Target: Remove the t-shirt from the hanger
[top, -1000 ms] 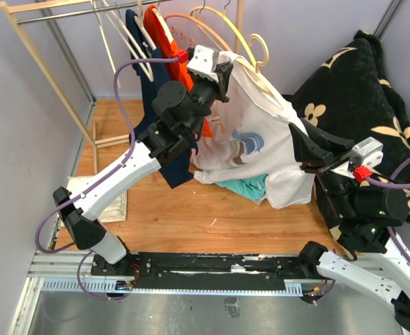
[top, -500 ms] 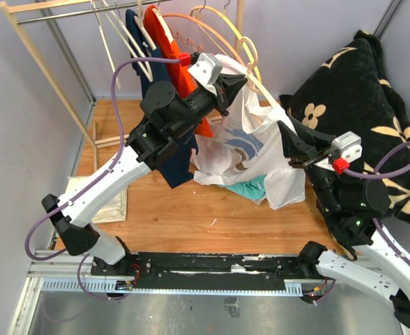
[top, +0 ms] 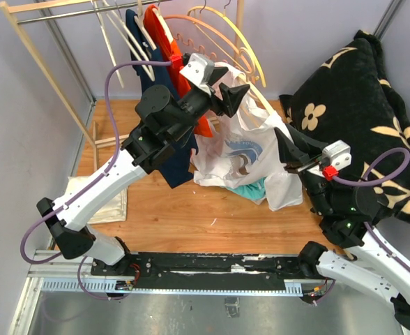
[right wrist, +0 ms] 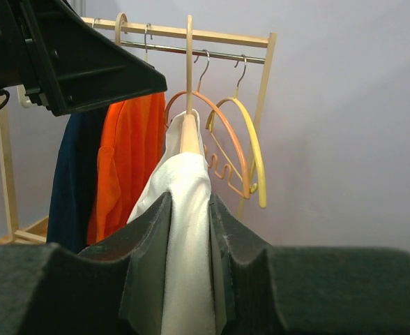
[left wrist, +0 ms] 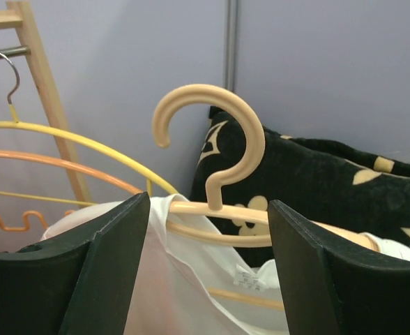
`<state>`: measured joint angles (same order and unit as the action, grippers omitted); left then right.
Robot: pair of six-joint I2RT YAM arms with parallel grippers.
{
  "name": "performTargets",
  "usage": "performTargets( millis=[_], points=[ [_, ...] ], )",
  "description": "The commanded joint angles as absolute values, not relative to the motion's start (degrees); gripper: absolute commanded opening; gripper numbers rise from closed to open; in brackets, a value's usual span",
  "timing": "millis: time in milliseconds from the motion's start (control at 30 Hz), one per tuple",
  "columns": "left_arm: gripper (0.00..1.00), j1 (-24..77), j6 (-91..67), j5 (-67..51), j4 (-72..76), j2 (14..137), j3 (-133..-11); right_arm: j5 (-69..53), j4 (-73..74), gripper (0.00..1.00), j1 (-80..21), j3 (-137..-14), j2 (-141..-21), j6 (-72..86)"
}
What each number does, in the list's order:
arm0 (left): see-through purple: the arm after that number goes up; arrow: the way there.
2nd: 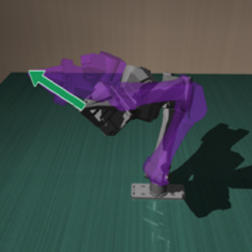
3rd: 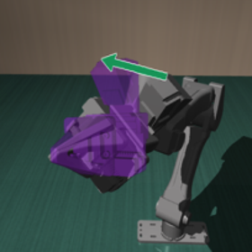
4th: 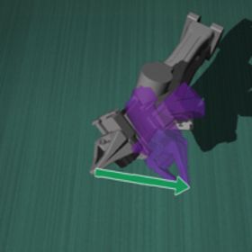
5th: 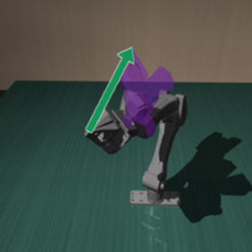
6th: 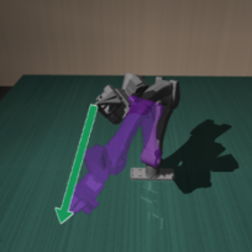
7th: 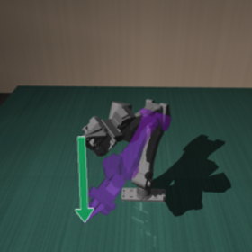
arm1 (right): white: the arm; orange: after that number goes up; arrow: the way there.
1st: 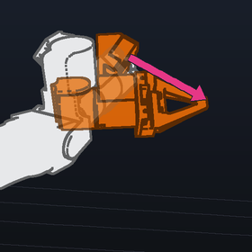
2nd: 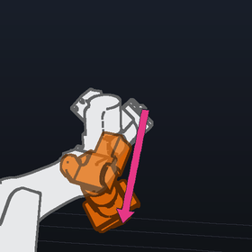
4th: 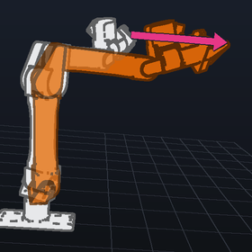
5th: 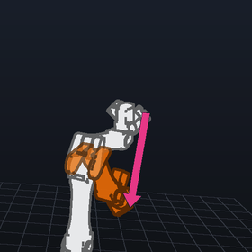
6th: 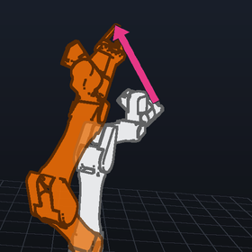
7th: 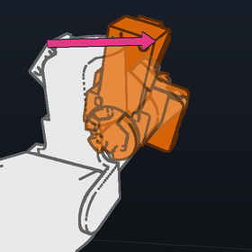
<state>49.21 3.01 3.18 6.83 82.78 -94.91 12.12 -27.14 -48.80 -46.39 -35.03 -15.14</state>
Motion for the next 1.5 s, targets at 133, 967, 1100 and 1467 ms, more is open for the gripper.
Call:
performTargets(
  millis=[133,967,1100,1467],
  points=[
    [0.76,48.96,5.27,3.61,11.33,84.18,-96.82,11.78,-36.47,0.01,-49.41,-44.61,-32.25,-17.17],
    [0.71,48.91,3.96,-2.88,22.04,84.74,-91.86,9.49,-36.08,0.01,-49.42,-44.15,-30.94,-16.23],
    [0.70,48.95,4.39,-2.70,21.06,85.83,-93.22,8.77,-36.04,0.01,-49.48,-44.25,-31.05,-15.91],
    [0.69,48.95,4.13,-3.05,21.49,87.92,-95.18,7.34,-35.14,0.01,-49.48,-44.23,-31.44,-15.32]
  ],
)
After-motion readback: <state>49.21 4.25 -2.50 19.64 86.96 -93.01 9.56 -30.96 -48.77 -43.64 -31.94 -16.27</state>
